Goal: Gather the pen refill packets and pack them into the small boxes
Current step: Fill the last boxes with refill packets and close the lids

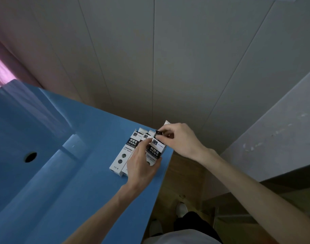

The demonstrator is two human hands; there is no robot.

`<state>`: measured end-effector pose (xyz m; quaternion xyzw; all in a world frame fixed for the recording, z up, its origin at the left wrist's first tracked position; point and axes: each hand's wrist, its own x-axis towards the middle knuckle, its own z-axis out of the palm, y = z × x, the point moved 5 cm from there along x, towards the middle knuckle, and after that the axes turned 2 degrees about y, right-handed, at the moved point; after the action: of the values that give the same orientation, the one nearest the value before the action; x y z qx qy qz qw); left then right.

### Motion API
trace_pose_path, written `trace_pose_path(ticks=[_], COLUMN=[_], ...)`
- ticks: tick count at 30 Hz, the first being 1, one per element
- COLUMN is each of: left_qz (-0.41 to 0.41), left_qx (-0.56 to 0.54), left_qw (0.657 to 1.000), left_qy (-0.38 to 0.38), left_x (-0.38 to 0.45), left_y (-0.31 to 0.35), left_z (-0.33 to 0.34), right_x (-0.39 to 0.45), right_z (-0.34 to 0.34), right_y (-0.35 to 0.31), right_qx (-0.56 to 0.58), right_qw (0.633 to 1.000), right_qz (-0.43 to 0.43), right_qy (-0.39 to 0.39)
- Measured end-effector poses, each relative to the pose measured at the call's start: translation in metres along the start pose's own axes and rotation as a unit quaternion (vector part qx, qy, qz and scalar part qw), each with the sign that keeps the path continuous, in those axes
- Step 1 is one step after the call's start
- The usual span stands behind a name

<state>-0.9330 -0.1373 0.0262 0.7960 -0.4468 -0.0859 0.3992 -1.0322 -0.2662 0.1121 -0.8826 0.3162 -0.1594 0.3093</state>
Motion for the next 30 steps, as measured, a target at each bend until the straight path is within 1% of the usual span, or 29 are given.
trace_pose_path(ticks=[1,4,5,9,13,16,18,21,24,25,30], left_qz=[0.002,0.003,0.004,0.019,0.024,0.042,0.055,0.074,0.080,0.084,0.096], left_qx=[-0.005,-0.017,-0.018,-0.008,-0.013,-0.006,0.004,0.026,0.038,0.043,0.049], left_qw=[1.000,1.000,1.000,1.000,1.000,0.999,0.998,0.997,0.996,0.995,0.994], left_qy=[0.000,0.004,0.007,0.007,0.008,0.007,0.005,0.002,-0.010,-0.011,-0.015], left_x=[-0.001,-0.003,-0.003,-0.004,-0.007,-0.011,-0.012,-0.013,-0.014,-0.015,-0.017], left_y=[0.000,0.000,0.001,0.006,0.009,0.011,0.013,0.014,0.015,0.016,0.018], left_z=[-0.001,-0.004,-0.005,-0.005,-0.008,-0.010,-0.011,-0.009,-0.007,-0.007,-0.009], right_x=[0.000,-0.004,-0.006,-0.011,-0.014,-0.020,-0.024,-0.027,-0.027,-0.026,-0.033], right_z=[-0.004,-0.021,-0.021,-0.005,-0.012,-0.019,-0.020,-0.022,-0.029,-0.031,-0.025], right_y=[-0.001,0.000,0.000,-0.003,0.000,0.001,0.000,-0.003,-0.007,-0.008,-0.011], right_qx=[0.001,-0.006,-0.009,-0.017,0.062,0.100,0.069,-0.039,-0.095,-0.094,-0.010], right_qw=[1.000,0.998,0.998,1.000,0.997,0.994,0.997,0.998,0.994,0.993,0.994], right_qz=[-0.003,-0.001,0.003,0.004,0.031,0.041,0.031,0.023,0.032,0.037,0.058], right_qy=[0.006,0.055,0.054,0.002,0.019,0.014,-0.003,-0.038,-0.051,-0.053,-0.090])
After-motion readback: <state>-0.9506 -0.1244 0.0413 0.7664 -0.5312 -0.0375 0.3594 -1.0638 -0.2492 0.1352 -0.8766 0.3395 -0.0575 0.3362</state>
